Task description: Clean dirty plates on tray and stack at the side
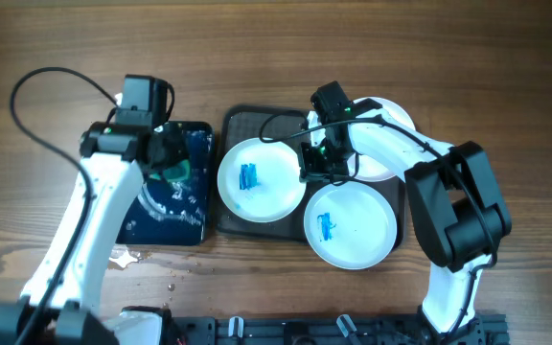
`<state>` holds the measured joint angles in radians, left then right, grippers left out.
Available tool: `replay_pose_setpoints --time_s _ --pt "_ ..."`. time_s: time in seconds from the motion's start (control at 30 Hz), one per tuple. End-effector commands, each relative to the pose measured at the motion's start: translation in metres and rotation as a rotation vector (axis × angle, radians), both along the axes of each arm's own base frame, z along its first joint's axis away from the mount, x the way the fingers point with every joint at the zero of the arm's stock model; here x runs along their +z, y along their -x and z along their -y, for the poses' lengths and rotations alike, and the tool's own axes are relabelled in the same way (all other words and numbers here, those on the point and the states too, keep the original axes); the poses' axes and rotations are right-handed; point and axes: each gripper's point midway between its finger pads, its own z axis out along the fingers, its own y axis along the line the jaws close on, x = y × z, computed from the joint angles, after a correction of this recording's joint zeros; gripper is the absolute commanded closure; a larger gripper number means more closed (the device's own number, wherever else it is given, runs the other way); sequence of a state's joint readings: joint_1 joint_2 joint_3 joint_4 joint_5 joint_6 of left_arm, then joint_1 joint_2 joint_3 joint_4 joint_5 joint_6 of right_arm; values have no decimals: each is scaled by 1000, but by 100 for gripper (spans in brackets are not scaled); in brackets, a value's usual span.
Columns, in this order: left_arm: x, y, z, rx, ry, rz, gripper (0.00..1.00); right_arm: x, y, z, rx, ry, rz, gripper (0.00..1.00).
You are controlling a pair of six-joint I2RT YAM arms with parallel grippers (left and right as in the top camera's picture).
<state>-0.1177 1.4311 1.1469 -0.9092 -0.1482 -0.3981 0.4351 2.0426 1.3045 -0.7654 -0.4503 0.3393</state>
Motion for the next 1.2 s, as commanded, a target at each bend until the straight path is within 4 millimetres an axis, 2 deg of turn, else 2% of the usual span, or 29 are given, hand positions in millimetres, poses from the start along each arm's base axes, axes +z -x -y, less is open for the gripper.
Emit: replay_pose_setpoints --time_s 0.0,0.17,0.4,0.43,0.57,0.63,0.67,0.83,0.87,0.9,0.93,1.1,1.17 --pt "20 1 -15 28 -82 69 96 -6 1 4 5 28 -2 96" --pt "22 1 -24 56 -128 75 96 -6 2 4 3 28 -4 96" --pt "23 1 -25 64 -131 77 96 -6 2 4 5 29 -4 96" --pt "20 1 -15 43 -79 71 96 -6 2 4 8 28 -2 96" --pt "12 8 67 -182 346 -3 96 -5 0 2 20 21 12 96" --pt "10 13 95 -262 492 -46 96 -5 -3 1 53 12 41 95" --pt "6 14 102 -275 522 -70 96 -5 -5 0 66 7 54 95" --pt "-34 16 137 -356 522 -186 96 -5 -8 -1 61 1 65 95" --pt "-42 17 150 -389 518 -204 96 -5 -8 -1 62 1 66 95" --pt "-57 20 171 -441 512 -231 96 -5 -8 -1 58 2 64 96" --pt "-67 22 180 -459 504 -249 96 -5 -8 -1 48 3 59 95" --pt "-135 34 200 -427 407 -384 96 -5 -6 0 46 7 50 96" --pt "-151 35 195 -403 377 -415 96 -5 -5 0 46 10 45 95"
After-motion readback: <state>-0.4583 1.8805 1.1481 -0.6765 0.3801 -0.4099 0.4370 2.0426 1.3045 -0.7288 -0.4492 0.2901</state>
